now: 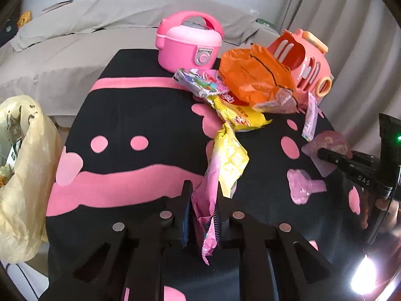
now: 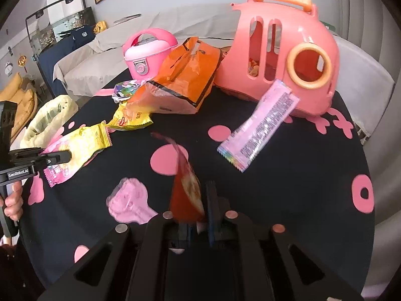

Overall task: Collect trash
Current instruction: 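Carry both packets over the yellow bin, pink in the left tool, red in the right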

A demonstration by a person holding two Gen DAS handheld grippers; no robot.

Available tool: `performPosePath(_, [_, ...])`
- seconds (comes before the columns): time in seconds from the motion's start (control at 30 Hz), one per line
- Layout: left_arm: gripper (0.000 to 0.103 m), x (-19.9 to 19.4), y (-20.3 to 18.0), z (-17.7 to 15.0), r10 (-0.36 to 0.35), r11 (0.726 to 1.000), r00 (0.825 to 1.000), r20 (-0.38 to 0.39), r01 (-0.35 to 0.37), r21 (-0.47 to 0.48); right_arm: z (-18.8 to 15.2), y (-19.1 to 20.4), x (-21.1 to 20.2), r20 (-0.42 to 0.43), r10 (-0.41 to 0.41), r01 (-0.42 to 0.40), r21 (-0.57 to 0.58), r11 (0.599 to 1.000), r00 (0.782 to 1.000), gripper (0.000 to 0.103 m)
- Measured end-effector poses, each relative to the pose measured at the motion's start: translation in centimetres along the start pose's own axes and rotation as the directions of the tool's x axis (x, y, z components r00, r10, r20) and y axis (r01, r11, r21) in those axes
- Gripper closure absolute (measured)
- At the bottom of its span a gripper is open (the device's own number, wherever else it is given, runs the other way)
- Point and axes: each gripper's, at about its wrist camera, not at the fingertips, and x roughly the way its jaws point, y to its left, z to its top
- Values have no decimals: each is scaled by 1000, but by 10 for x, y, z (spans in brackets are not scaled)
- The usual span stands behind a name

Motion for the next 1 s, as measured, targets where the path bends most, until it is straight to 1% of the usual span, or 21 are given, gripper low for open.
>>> performPosePath(0.07, [88, -2, -3, 2, -2, 1000, 1000, 7, 2, 0, 7, 1, 6, 7, 6, -6, -1, 1000, 1000, 89])
performPosePath(0.13, [89, -4, -6, 3, 10, 1000, 1000, 18, -10, 10, 13, 4, 12, 5, -3, 3, -17, 1000, 1000, 89])
performPosePath(0.17, [89, -6, -7, 4, 16, 1000, 1000, 22, -16, 13, 15, 6, 16, -9, -8, 8, -26, 1000, 1000, 90])
performPosePath(0.2, [89, -7, -8, 4, 19, 1000, 1000, 25, -19, 11, 16, 7, 19, -21, -11, 11, -28, 1000, 1000, 92])
performPosePath(0.23, [90, -8, -8, 5, 19, 1000, 999, 28, -19, 7, 17, 8, 20, -32, -12, 11, -31, 999, 999, 100])
performPosePath(0.27, [90, -10, -9, 5, 19, 1000, 999, 33, -19, 1, 18, 10, 20, -29, -6, 6, -32, 999, 1000, 100])
performPosePath(0.4, [91, -23, -11, 6, 21, 1000, 998, 63, -22, 2, 21, 19, 2, 6, 27, -27, -26, 999, 1000, 101])
performPosePath(0.47, [91, -38, -11, 7, 33, 999, 994, 101, -34, 3, 25, 23, -12, 30, 53, -52, -20, 998, 998, 101])
performPosePath(0.6, [91, -70, -3, 8, 63, 998, 984, 167, -61, -19, 36, 40, -34, 67, 71, -68, -49, 997, 995, 101])
performPosePath(0.73, [91, -109, 16, 5, 141, 990, 962, 233, -133, -50, 47, 67, -55, 108, 104, -95, -89, 992, 989, 101])
performPosePath(0.83, [91, -140, 40, 2, 205, 978, 941, 270, -185, -98, 57, 94, -67, 140, 131, -113, -128, 985, 982, 101])
performPosePath(0.87, [91, -154, 52, 0, 235, 970, 929, 285, -208, -123, 59, 103, -69, 146, 140, -120, -141, 983, 979, 101])
performPosePath(0.93, [91, -170, 68, -5, 275, 959, 913, 302, -238, -154, 68, 126, -74, 162, 171, -143, -175, 974, 972, 101])
performPosePath(0.97, [91, -182, 80, -8, 308, 948, 899, 312, -262, -180, 70, 136, -77, 167, 183, -151, -188, 970, 969, 101])
performPosePath(1.0, [91, -188, 87, -10, 325, 942, 891, 316, -275, -195, 74, 149, -79, 173, 197, -160, -208, 965, 965, 101])
